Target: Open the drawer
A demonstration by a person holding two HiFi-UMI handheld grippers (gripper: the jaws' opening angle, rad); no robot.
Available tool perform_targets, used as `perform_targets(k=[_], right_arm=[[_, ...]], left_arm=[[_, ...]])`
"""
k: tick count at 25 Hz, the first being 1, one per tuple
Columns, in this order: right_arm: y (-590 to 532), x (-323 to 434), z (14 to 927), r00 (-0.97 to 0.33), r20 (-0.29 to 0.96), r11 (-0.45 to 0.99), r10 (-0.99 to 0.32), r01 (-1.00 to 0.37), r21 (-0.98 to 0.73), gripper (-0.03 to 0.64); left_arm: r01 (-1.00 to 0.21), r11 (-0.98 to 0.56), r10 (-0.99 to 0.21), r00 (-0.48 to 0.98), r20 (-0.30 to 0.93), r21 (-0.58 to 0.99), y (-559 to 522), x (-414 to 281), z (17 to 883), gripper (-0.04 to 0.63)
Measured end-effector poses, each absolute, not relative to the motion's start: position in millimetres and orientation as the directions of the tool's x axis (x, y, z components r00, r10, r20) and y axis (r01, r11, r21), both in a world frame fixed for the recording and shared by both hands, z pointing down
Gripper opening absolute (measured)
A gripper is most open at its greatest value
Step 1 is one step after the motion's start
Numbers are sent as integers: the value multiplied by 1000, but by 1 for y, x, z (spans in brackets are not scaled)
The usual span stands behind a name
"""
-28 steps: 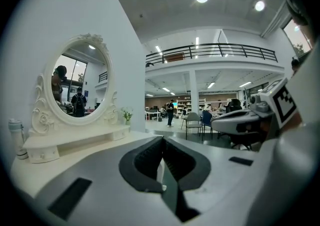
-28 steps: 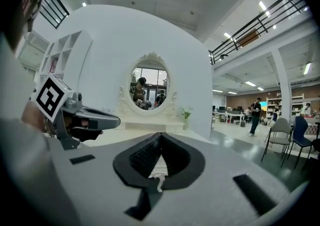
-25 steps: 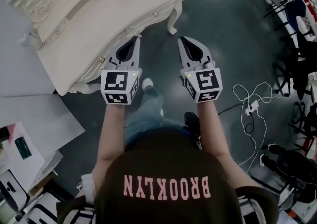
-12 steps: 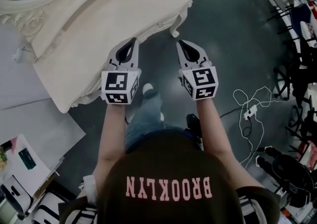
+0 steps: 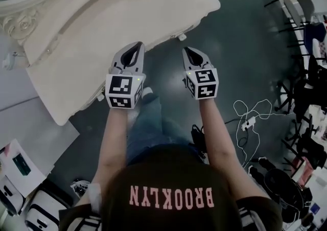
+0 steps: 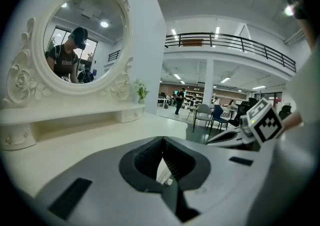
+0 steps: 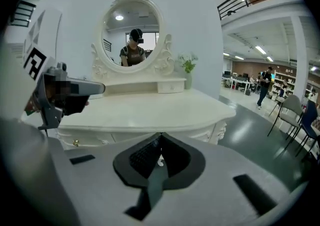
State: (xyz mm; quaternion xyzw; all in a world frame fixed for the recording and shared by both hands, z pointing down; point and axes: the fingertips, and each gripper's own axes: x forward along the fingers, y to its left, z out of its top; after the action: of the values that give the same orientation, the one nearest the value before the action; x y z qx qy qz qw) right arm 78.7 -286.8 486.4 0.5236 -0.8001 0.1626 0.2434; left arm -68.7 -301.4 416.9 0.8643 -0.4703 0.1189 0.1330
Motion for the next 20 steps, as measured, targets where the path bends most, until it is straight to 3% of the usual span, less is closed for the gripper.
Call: perform_targets(k=[7,11,20], right_arm=[[-322,80,546,-353,641,437,-682,-899,-29,-7],[-340,79,577,-369,686,461,-627,-886,-55,80],[-367,68,634,-388,769,498,-508,-861,-105,115]], left_arm=[[-840,-532,-764,530,368,106,-323,-53,436,5],[-851,-514,-765,510,393,105,-331,-45,447,5],[-897,-432,-789,429,440,99,-344,-51,467,5]])
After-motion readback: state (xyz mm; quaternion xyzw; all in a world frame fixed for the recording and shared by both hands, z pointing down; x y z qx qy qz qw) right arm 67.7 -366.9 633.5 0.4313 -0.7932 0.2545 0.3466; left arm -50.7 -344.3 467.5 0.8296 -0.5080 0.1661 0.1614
